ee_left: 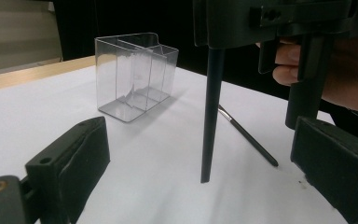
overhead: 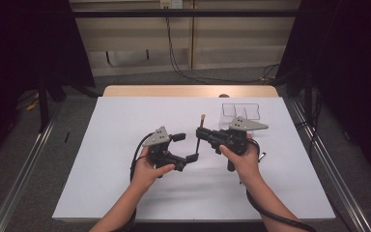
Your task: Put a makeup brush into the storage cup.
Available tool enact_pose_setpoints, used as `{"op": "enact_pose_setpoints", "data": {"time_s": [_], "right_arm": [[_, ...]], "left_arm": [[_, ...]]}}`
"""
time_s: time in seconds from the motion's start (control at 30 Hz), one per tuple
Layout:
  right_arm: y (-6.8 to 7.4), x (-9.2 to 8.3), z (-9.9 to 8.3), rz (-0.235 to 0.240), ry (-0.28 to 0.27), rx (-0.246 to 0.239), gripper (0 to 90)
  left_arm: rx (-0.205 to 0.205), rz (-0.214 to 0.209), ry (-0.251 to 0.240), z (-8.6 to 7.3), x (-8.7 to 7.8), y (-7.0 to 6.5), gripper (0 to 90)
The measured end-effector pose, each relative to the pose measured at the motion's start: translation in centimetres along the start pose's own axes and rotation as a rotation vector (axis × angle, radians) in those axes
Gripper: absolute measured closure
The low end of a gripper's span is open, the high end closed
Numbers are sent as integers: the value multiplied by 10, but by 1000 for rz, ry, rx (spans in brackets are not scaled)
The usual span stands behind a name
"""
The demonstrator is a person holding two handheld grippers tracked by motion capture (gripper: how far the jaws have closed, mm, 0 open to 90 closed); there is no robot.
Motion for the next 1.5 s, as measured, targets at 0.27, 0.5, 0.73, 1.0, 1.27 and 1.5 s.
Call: {"op": "enact_pose_setpoints", "data": {"time_s": [0.27,0.5,0.73,1.0,1.27,1.5], "right_arm": [[-5,-6,2,-9,0,4,837],[-10,-9,4,-18,0,0,837],[-13,-10,5,-21,0,-7,837],[-15,-10,9,-25,0,-9,836],[-18,-12,11,-27,-1,-10,837],[-19,-13,12,-28,-8,-12,837]], "left_arm": [[10,12,10,-1,-7,3,23],[34,23,19,-1,-14,7,17],[53,25,33,-2,-23,10,17],[45,43,36,-3,-37,16,18],[47,62,47,-6,-53,21,19],[60,71,60,-10,-65,23,19]]}}
Point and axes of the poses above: each handheld gripper's, and its own axes: x roughly forward along the jaws, z roughly out of its top, y roughly to its left, the point moved 10 cm from there along x, roughly forward along the jaws, and after that the axes turned 8 degrees about x, right-handed, at the moved point
